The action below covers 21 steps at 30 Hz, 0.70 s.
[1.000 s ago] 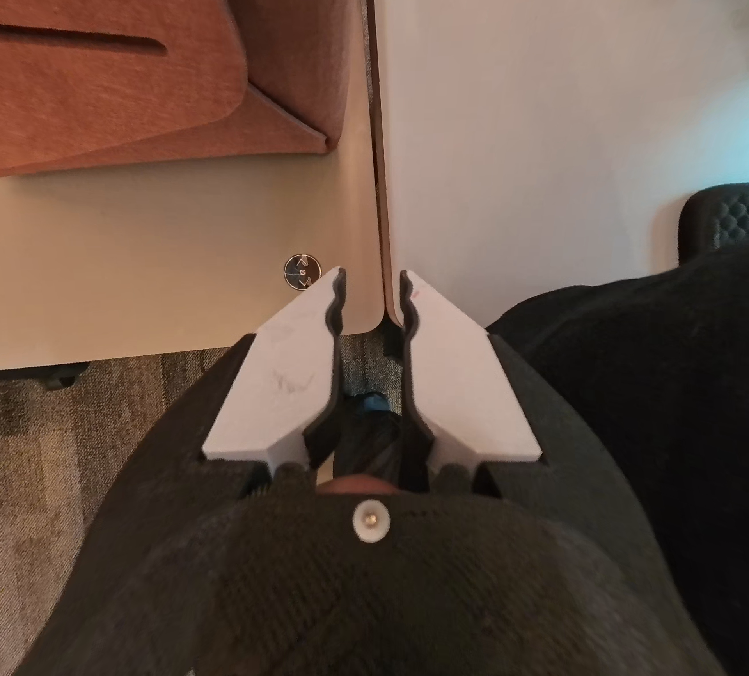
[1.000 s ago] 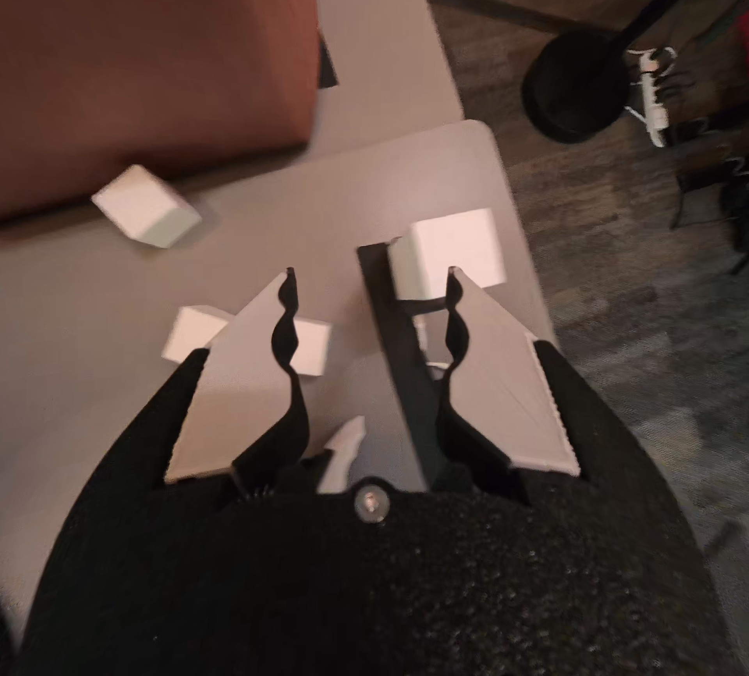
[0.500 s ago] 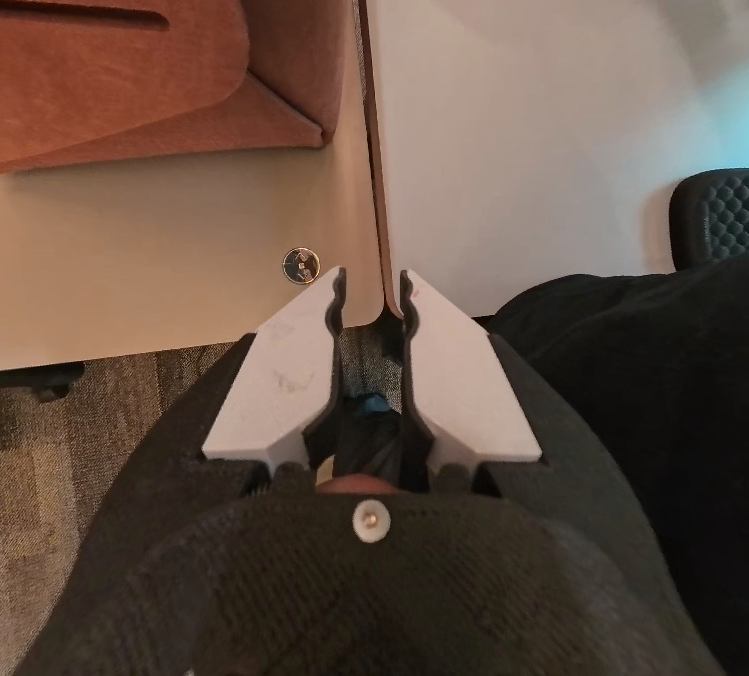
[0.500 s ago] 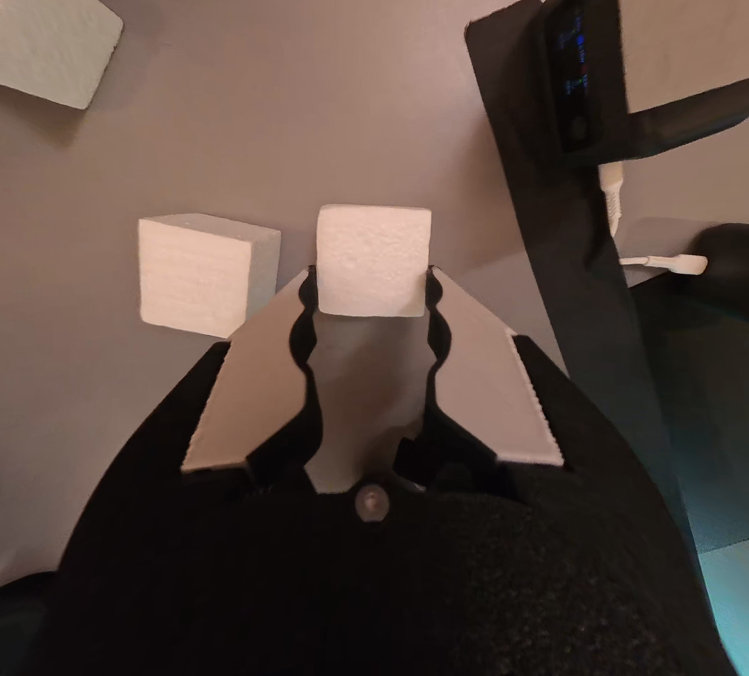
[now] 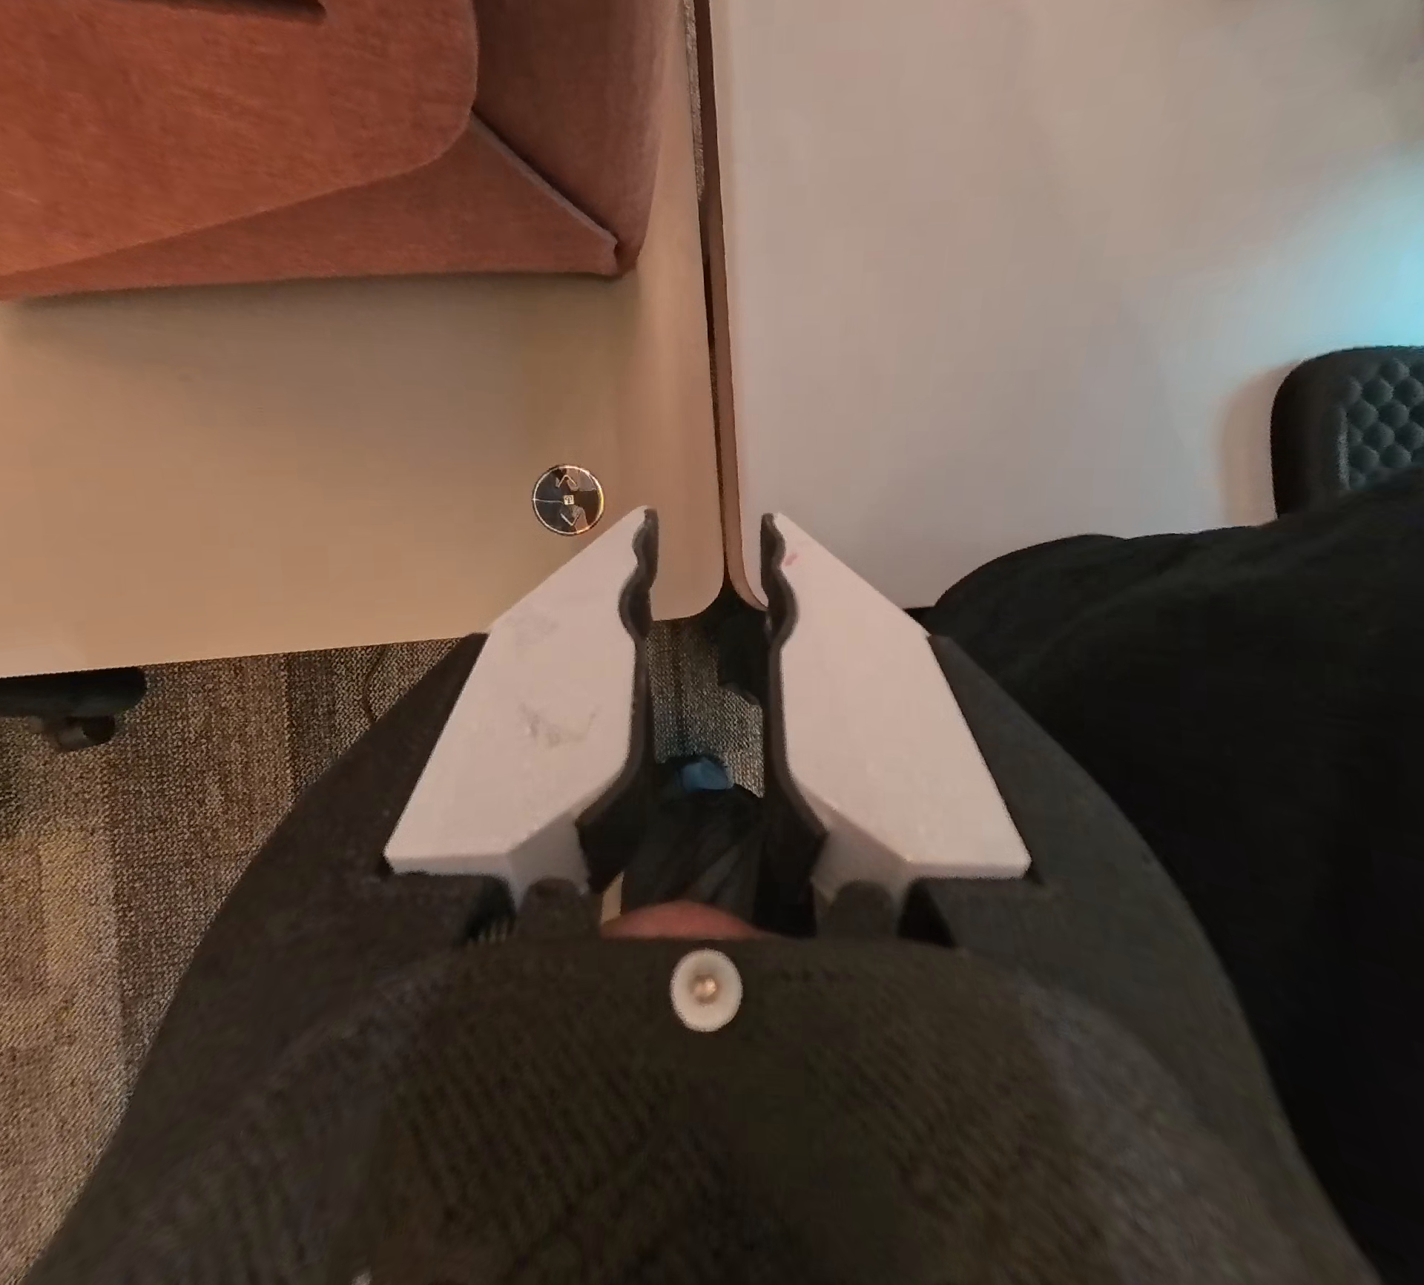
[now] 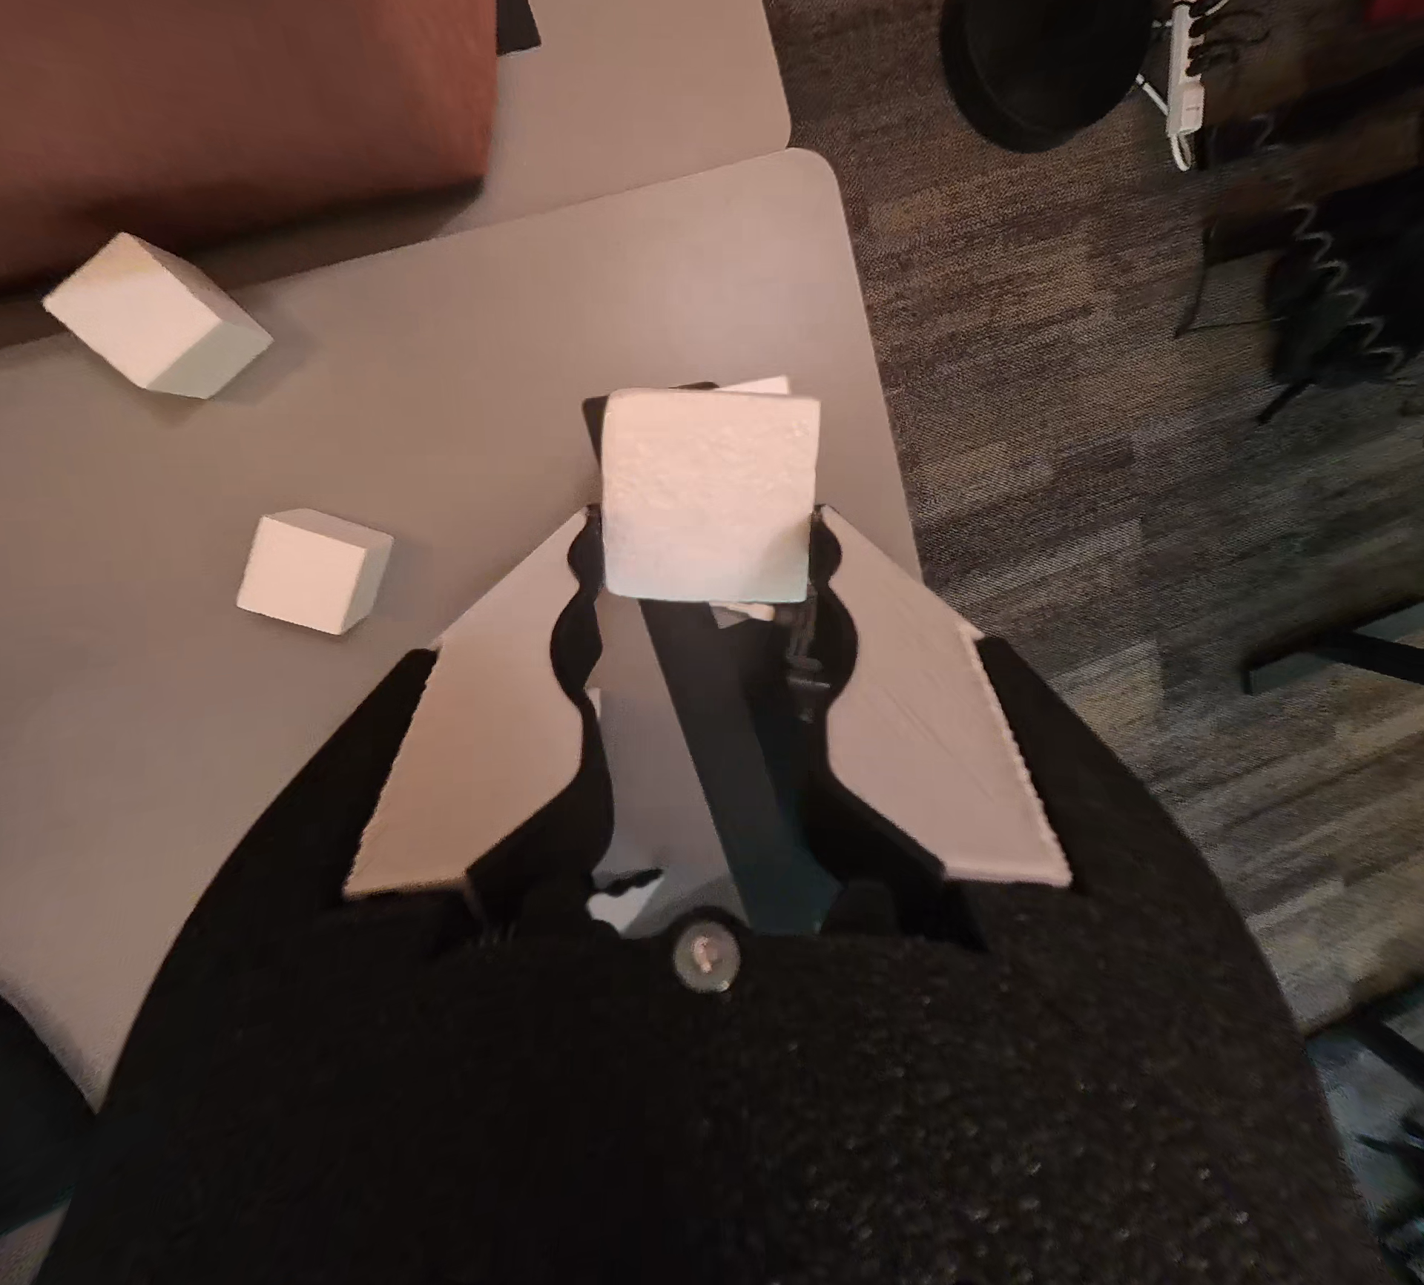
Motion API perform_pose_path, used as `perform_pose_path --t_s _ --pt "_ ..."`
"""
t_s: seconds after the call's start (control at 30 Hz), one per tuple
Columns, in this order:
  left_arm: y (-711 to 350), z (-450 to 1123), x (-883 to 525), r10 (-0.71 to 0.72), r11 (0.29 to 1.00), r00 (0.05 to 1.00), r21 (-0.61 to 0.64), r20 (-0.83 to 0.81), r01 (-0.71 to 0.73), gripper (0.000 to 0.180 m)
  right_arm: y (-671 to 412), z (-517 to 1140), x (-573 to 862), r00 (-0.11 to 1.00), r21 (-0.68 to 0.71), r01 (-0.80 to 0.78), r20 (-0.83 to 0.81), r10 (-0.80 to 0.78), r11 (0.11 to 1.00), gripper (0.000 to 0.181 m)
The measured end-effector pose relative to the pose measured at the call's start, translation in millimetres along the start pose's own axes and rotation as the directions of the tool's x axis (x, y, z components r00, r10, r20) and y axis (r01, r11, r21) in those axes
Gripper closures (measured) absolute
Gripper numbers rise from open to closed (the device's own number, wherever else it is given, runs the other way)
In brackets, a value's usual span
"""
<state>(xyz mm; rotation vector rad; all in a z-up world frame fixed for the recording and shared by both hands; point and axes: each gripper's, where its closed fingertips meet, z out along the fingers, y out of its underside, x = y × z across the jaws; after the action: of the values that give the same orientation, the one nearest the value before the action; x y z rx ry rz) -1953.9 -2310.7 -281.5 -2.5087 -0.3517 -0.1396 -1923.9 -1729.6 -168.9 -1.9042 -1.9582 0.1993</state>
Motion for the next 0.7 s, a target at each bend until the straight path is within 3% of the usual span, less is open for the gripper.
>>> perform_pose_path --t_s 0.4,0.7 --pt "4 -1 1 -0.025 1.000 0.999 -0.010 0.022 0.025 0.155 6 38 11 0.995 -0.128 0.087 0.061 -0.080 0.988 0.128" --pt "2 -1 1 -0.013 1.000 1.000 -0.012 0.023 0.013 0.156 8 36 13 0.996 -0.114 0.082 0.043 -0.078 0.990 0.123"
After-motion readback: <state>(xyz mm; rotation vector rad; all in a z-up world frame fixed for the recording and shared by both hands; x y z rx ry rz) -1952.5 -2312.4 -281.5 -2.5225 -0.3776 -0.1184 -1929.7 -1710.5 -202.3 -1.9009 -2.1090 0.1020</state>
